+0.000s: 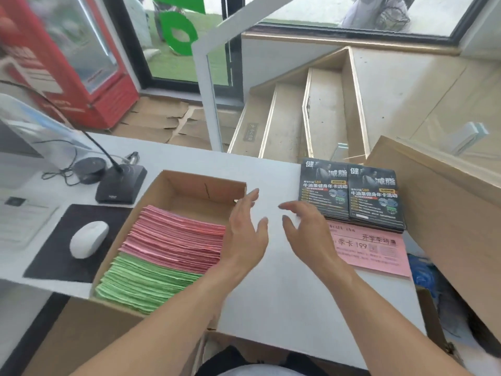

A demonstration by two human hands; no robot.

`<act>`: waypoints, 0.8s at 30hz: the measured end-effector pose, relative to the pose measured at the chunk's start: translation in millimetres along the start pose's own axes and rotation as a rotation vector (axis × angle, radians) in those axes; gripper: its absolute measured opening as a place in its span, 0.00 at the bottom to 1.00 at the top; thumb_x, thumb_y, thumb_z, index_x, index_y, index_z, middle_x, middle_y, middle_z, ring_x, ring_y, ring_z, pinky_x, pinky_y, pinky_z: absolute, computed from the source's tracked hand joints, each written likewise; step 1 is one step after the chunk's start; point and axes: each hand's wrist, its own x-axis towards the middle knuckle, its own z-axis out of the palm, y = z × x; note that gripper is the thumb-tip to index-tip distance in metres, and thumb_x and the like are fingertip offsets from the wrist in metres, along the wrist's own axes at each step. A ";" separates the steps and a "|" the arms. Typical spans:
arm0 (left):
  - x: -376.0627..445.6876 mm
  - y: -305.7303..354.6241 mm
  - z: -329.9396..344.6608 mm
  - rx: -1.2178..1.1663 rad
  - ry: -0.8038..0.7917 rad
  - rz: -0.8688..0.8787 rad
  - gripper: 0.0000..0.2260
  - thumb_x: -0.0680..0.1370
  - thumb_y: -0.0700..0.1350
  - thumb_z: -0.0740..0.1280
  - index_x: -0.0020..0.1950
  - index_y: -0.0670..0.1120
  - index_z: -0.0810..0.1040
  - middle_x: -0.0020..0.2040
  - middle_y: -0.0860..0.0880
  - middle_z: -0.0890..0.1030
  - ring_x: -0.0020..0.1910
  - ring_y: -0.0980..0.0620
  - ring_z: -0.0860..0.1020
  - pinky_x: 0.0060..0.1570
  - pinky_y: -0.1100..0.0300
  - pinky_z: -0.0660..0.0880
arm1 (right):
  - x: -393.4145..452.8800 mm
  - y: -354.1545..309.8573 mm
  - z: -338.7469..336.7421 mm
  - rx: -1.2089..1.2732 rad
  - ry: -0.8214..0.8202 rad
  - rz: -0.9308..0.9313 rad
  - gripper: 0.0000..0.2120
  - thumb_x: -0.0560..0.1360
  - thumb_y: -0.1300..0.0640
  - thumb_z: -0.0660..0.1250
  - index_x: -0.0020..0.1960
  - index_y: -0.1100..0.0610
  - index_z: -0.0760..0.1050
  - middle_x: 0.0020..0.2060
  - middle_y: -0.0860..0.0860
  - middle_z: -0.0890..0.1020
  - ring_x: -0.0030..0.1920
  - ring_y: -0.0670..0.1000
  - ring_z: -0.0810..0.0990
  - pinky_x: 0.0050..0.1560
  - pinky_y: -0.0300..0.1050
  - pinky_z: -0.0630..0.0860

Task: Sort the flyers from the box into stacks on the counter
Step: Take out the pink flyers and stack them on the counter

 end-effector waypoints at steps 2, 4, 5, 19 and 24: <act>-1.5 -17.7 -43.2 0.128 0.037 0.011 0.22 0.81 0.40 0.63 0.75 0.51 0.69 0.70 0.56 0.73 0.70 0.58 0.69 0.71 0.58 0.67 | 3.3 -31.0 28.5 0.027 -0.052 -0.100 0.12 0.79 0.57 0.69 0.61 0.48 0.80 0.53 0.41 0.83 0.57 0.46 0.77 0.61 0.42 0.71; -3.8 -41.0 -81.5 0.314 0.048 -0.005 0.20 0.83 0.42 0.61 0.75 0.50 0.69 0.73 0.53 0.72 0.74 0.56 0.66 0.75 0.56 0.62 | 6.8 -59.6 52.6 0.038 -0.121 -0.175 0.11 0.80 0.54 0.68 0.62 0.47 0.80 0.52 0.42 0.83 0.56 0.46 0.76 0.61 0.43 0.71; -5.3 -54.2 -98.5 0.410 0.051 -0.030 0.19 0.84 0.44 0.60 0.75 0.49 0.69 0.75 0.52 0.71 0.76 0.54 0.64 0.78 0.54 0.59 | 9.8 -73.1 62.9 0.015 -0.153 -0.206 0.11 0.81 0.53 0.67 0.62 0.48 0.80 0.52 0.43 0.84 0.57 0.46 0.76 0.62 0.43 0.71; -20.4 -104.9 -153.0 0.598 -0.011 -0.052 0.25 0.85 0.57 0.53 0.80 0.48 0.63 0.81 0.51 0.59 0.81 0.55 0.49 0.81 0.52 0.45 | 49.2 -140.5 114.0 -0.291 -0.573 -0.078 0.13 0.76 0.36 0.68 0.52 0.43 0.85 0.45 0.40 0.85 0.46 0.44 0.83 0.50 0.50 0.82; -21.8 -103.1 -155.2 0.554 0.012 -0.068 0.25 0.84 0.56 0.56 0.79 0.47 0.62 0.82 0.49 0.56 0.82 0.54 0.47 0.80 0.55 0.42 | 45.5 -146.0 118.6 -0.380 -0.553 -0.115 0.12 0.79 0.39 0.63 0.55 0.41 0.83 0.47 0.39 0.85 0.48 0.48 0.83 0.50 0.50 0.81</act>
